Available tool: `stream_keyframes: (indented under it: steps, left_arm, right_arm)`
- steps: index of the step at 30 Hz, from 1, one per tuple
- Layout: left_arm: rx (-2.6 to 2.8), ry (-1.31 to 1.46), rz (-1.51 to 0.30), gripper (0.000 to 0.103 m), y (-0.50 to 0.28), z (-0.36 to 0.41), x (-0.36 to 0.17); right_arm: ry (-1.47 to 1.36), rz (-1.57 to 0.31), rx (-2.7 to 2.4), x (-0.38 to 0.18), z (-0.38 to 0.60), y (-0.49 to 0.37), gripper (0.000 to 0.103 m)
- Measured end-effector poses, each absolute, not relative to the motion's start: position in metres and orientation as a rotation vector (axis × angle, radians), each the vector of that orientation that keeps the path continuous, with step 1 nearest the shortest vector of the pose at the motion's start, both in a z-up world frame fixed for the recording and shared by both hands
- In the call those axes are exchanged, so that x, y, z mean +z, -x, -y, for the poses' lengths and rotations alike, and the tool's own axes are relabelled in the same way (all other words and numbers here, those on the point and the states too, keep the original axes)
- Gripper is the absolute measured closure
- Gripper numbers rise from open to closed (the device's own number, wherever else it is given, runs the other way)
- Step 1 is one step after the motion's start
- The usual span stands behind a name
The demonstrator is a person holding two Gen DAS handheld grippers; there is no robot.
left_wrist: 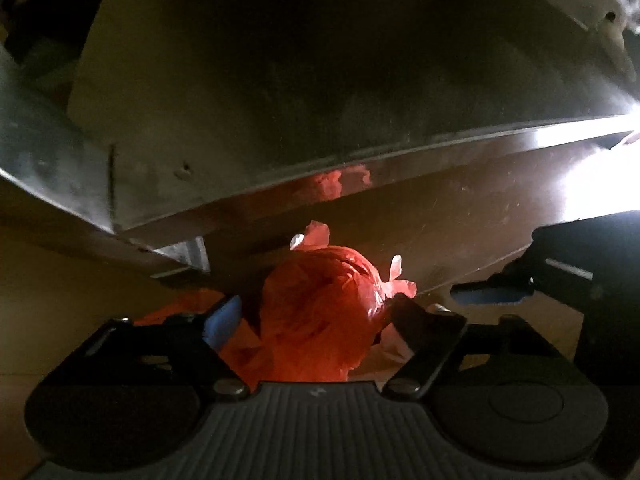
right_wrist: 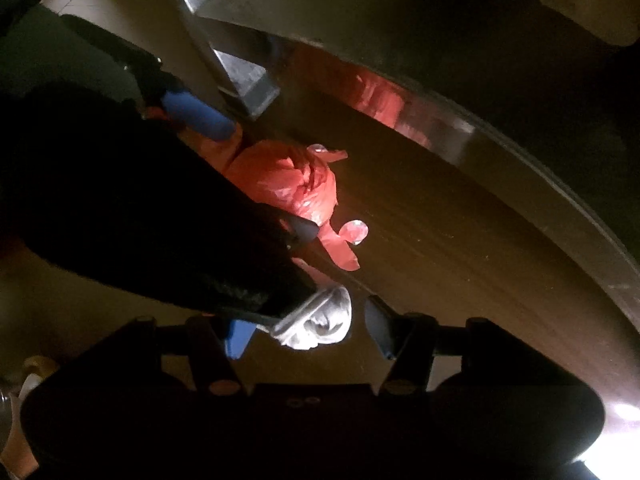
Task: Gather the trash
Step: 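Grasp the orange plastic bag with the left tool while the right tool grasps the white bag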
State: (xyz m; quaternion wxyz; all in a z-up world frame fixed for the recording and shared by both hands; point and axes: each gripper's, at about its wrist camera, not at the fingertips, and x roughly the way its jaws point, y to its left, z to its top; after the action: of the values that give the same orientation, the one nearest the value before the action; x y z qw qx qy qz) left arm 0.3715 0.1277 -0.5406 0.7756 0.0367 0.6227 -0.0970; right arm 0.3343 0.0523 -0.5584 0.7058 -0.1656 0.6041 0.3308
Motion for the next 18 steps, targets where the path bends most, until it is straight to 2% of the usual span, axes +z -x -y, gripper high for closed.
stream_keyframes:
  steps: [2,5,6,7,13,18]
  left_arm:
    - [-0.216,-0.07,-1.35,0.034,-0.372,-0.128,-0.543]
    - [-0.209,-0.053,-1.341,0.037,-0.372,-0.129,-0.544]
    - [-0.211,-0.05,-1.339,0.038,-0.372,-0.13,-0.543]
    - [-0.213,-0.051,-1.337,0.039,-0.371,-0.13,-0.543]
    - [-0.218,-0.034,-1.326,0.042,-0.363,-0.135,-0.533]
    - [-0.261,-0.022,-1.327,0.042,-0.35,-0.138,-0.497]
  right_arm:
    - [0.386,-1.334,0.727,-0.561,-0.053,-0.334,0.047]
    - [0.39,-1.335,0.715,-0.563,-0.054,-0.334,0.049]
    - [0.398,-1.332,0.714,-0.563,-0.054,-0.333,0.057]
    - [0.404,-1.333,0.717,-0.565,-0.056,-0.331,0.076]
    - [0.422,-1.344,0.702,-0.557,-0.049,-0.322,0.079]
    - [0.426,-1.339,0.692,-0.525,-0.025,-0.304,0.079]
